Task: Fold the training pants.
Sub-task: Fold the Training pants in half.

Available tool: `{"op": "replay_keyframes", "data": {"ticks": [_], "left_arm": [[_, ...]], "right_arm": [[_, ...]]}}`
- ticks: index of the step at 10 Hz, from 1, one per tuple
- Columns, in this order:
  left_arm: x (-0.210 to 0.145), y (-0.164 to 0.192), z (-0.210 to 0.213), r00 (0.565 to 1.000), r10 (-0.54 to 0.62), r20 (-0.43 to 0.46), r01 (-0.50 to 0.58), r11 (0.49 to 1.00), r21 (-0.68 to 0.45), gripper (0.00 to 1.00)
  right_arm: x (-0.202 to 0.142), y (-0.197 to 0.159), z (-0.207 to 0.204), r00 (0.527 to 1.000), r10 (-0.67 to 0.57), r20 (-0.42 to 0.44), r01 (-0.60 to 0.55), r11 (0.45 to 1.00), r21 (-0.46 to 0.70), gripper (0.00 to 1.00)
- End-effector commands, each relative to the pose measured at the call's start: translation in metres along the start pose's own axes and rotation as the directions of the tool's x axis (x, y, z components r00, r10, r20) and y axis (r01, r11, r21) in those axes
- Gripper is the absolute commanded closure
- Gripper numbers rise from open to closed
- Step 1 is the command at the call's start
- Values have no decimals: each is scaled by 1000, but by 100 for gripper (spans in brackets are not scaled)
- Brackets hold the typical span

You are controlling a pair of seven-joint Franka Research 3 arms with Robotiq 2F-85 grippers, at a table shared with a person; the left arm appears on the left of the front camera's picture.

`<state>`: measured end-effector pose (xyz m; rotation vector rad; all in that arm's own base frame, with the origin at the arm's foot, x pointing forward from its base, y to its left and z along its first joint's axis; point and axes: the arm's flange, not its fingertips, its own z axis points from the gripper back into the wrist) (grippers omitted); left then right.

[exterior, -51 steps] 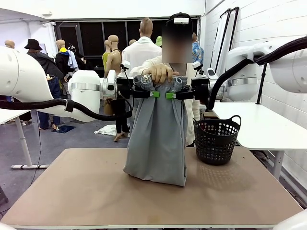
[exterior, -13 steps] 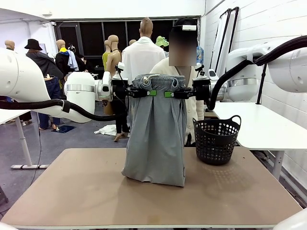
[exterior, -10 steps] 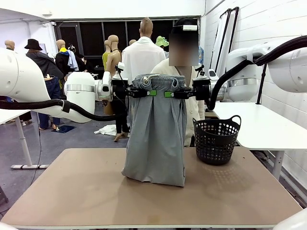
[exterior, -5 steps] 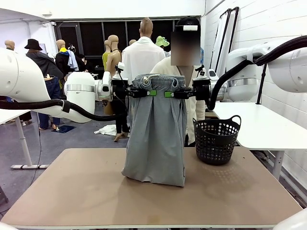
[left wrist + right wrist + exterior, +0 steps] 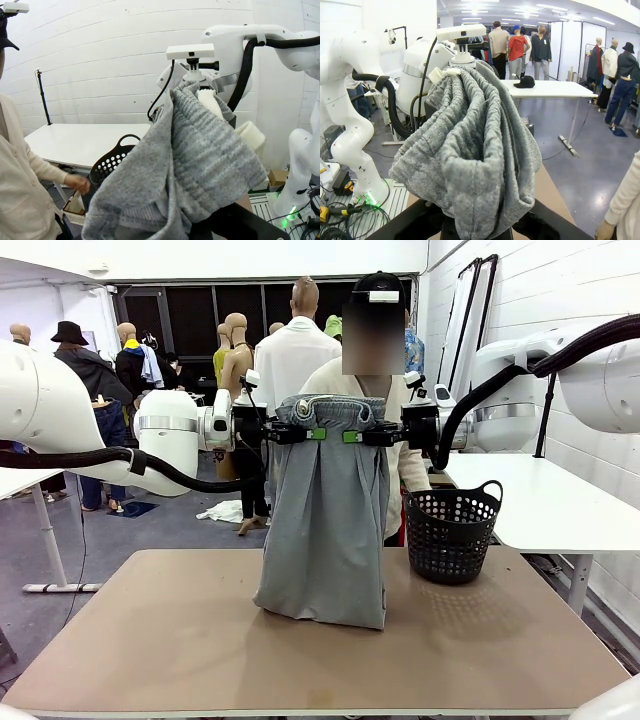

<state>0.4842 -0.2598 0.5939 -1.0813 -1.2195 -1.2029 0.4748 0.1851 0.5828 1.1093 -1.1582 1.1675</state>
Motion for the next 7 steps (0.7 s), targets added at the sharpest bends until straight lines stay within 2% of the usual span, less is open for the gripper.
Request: {"op": "replay_keyframes", "data": {"ticks": [1,5,7], "left_arm": [[2,-2,1,1000,2,8,-2,1000,3,100],[0,0,0,1000,0,0,0,1000,0,100],[-1,7,6,1000,28,-3,-28,1000,-8,100]], "right_arm": [[2,1,-1,1000,-1,3,1,1000,6,100],[0,0,0,1000,0,0,0,1000,0,100],[4,-11,-11,1000,7,-7,-6,997,74,100]]}}
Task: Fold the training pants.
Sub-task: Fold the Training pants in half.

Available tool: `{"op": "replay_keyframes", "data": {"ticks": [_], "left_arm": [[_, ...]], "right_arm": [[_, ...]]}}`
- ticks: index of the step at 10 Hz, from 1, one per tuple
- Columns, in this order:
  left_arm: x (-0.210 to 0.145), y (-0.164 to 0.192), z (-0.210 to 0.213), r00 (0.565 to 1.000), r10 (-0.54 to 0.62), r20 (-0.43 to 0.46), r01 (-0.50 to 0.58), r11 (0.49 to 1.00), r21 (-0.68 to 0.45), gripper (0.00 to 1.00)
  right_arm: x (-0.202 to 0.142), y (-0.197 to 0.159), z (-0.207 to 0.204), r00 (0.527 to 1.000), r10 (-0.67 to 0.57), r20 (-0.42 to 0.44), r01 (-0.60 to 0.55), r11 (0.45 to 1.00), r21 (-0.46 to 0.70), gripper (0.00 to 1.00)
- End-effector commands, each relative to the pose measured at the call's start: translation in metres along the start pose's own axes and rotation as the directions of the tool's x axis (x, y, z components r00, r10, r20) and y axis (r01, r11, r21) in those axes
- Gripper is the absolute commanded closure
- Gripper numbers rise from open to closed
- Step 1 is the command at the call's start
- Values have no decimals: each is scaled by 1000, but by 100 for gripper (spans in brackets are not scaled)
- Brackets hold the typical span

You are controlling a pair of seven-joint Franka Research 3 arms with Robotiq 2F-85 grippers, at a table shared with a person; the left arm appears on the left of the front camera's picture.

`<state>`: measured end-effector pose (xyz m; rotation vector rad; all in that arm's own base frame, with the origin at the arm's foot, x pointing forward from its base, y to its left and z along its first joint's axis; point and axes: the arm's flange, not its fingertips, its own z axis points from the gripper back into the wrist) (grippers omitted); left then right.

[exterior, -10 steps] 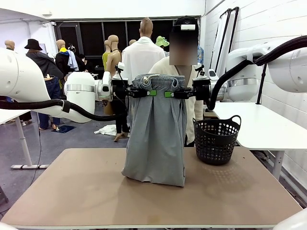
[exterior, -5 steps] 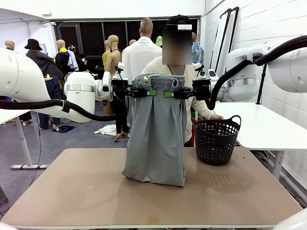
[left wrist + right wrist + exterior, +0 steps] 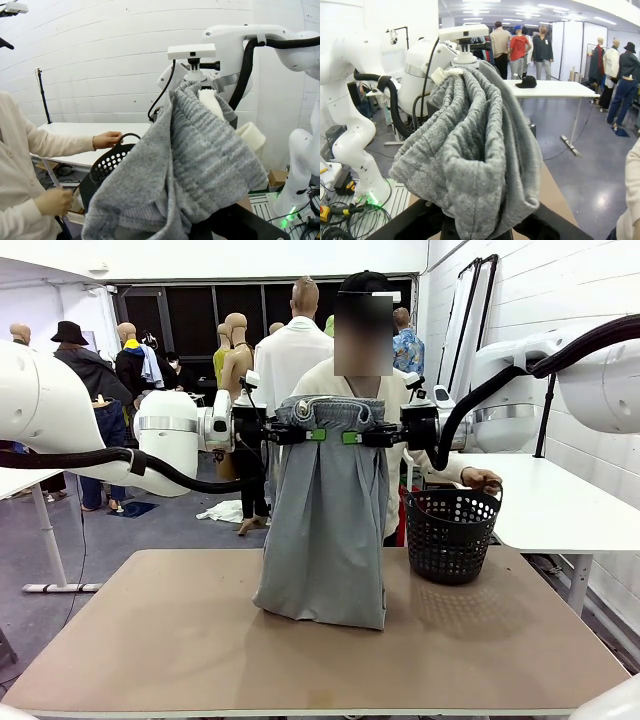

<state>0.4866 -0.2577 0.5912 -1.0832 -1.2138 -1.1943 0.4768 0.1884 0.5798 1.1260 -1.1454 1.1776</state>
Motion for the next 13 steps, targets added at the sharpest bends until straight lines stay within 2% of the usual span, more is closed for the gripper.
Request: {"op": "replay_keyframes", "data": {"ticks": [1,4,8,10,11,13], "left_arm": [[5,9,10,999,31,-9,-31,1000,4,100],[19,31,22,1000,28,-10,-28,999,47,100],[44,59,41,1000,-9,21,8,997,71,100],[47,58,48,998,-37,56,36,999,26,100],[35,53,41,1000,-23,12,22,997,76,100],[35,53,41,1000,-23,12,22,997,76,100]], "right_arm": [[12,-16,-15,1000,13,-13,-12,996,83,100],[36,-39,-35,997,53,-54,-46,990,133,100],[58,-63,-50,992,97,-84,-85,987,138,100],[59,-66,-50,993,79,-82,-69,991,118,100],[56,-62,-47,992,110,-55,-102,987,121,100],[56,-62,-47,992,110,-55,-102,987,121,100]]}}
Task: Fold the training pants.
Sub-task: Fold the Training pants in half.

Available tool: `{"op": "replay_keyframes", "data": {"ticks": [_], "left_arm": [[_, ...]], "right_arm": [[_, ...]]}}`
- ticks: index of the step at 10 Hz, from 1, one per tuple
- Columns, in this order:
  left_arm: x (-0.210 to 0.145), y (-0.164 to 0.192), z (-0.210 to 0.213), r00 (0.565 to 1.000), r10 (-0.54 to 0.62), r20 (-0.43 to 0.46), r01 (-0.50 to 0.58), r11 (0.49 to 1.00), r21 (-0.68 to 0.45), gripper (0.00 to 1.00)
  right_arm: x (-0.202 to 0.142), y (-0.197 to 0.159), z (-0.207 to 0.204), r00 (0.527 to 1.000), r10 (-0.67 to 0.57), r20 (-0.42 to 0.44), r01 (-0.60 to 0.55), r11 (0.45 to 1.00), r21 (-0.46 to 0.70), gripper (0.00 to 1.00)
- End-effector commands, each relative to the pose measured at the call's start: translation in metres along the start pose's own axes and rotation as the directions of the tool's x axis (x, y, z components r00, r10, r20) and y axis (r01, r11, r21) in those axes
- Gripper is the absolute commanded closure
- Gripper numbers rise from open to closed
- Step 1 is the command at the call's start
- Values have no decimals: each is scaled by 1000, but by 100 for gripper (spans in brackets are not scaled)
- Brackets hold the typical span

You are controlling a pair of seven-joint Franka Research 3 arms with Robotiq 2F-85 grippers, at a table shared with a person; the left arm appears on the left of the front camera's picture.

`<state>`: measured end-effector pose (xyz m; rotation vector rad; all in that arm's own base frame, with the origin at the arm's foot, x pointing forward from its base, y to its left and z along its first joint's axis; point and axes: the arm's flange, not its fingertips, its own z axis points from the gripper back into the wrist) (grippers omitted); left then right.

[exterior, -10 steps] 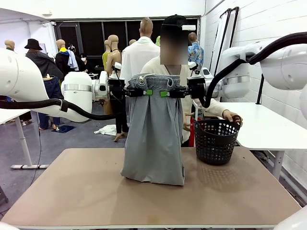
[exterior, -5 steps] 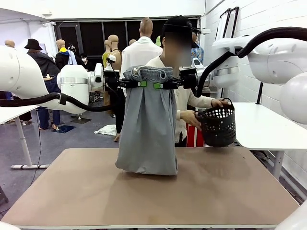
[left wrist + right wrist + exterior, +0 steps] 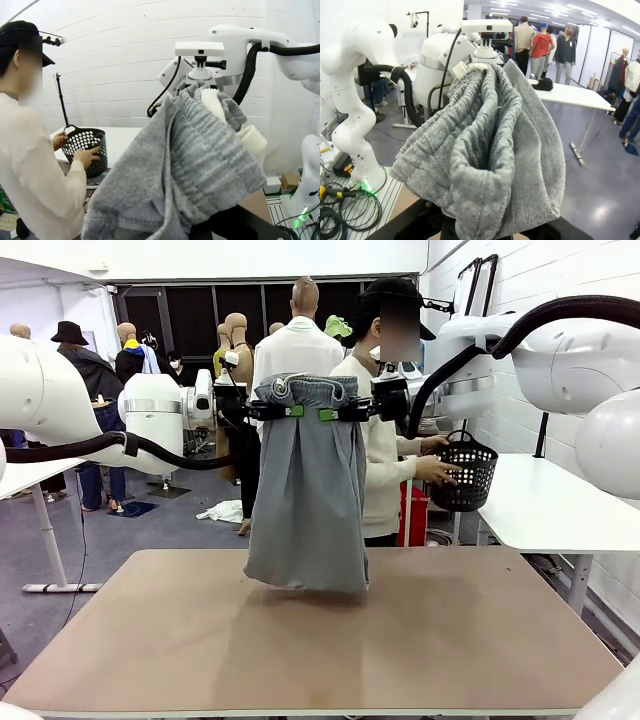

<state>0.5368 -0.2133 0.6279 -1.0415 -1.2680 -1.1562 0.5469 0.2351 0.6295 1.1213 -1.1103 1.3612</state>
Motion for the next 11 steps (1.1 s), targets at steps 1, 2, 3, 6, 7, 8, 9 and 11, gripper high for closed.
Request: {"op": "replay_keyframes", "data": {"ticks": [1,2,3,6,7,8,9,11], "left_arm": [[3,-2,-1,1000,-5,-5,5,1000,14,100],[3,-2,-1,1000,-5,-5,5,1000,14,100],[-1,0,0,1000,1,-1,-1,1000,1,100],[0,47,-6,999,10,-33,-10,1000,17,100],[2,66,-7,999,11,-44,-9,999,32,100],[6,84,-8,999,-8,-34,10,999,43,100],[11,96,-10,999,-31,-26,32,998,61,100],[18,115,-10,997,-70,-27,72,993,94,100]], "right_arm": [[0,3,-1,1000,6,-1,-6,1000,4,100],[0,3,-1,1000,6,-1,-6,1000,4,100],[0,0,0,1000,-1,0,1,1000,0,100],[5,-47,-10,1000,12,-26,-11,1000,24,100],[6,-65,-14,999,22,-41,-21,1000,22,100],[9,-84,-17,998,44,-49,-43,999,17,100],[15,-95,-19,996,70,-53,-70,998,7,100],[27,-118,-26,991,119,-61,-119,993,1,100]]}}
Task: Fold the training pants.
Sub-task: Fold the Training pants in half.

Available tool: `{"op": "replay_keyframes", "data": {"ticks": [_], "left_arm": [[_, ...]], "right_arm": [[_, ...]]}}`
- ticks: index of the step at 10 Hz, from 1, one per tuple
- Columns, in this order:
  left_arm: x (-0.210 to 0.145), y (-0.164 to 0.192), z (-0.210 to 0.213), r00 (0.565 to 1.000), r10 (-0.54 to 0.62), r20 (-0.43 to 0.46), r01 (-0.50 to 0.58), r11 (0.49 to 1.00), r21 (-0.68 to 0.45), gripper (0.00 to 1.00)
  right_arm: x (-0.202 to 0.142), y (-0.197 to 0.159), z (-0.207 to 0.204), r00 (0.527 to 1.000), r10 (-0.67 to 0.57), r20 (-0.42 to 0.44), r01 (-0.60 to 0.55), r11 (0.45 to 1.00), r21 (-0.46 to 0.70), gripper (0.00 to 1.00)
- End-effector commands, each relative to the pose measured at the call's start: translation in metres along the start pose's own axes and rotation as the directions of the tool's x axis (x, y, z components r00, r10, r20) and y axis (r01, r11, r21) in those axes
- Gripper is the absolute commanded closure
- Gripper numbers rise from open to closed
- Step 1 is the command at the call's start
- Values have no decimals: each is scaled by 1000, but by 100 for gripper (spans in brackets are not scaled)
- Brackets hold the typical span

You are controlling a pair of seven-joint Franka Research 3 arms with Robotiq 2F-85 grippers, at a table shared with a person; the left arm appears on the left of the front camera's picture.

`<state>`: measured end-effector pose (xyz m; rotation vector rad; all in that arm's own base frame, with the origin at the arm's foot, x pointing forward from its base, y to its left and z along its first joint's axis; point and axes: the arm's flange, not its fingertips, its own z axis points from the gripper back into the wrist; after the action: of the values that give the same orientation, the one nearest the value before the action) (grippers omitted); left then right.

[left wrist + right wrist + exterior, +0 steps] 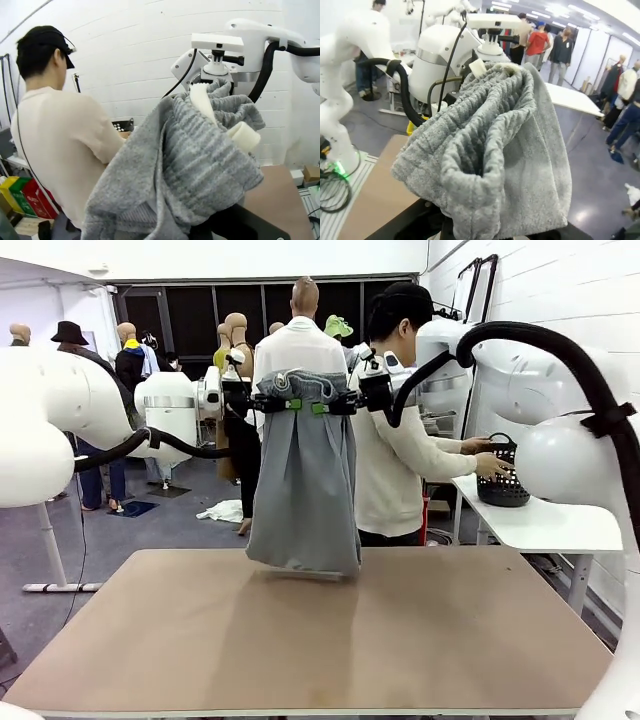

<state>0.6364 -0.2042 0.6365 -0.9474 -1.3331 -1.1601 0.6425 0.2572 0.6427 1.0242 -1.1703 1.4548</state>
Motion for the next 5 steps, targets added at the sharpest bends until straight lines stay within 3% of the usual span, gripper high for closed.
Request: {"op": "replay_keyframes", "data": {"ticks": [1,5], "left_arm": [[5,19,-6,1000,-5,-7,6,999,31,100],[-45,7,-8,996,75,45,-75,997,-1,100]], "right_arm": [[8,-27,-15,999,30,-28,-30,999,24,100],[-54,-7,-24,1000,-16,-16,18,995,97,100]]}}
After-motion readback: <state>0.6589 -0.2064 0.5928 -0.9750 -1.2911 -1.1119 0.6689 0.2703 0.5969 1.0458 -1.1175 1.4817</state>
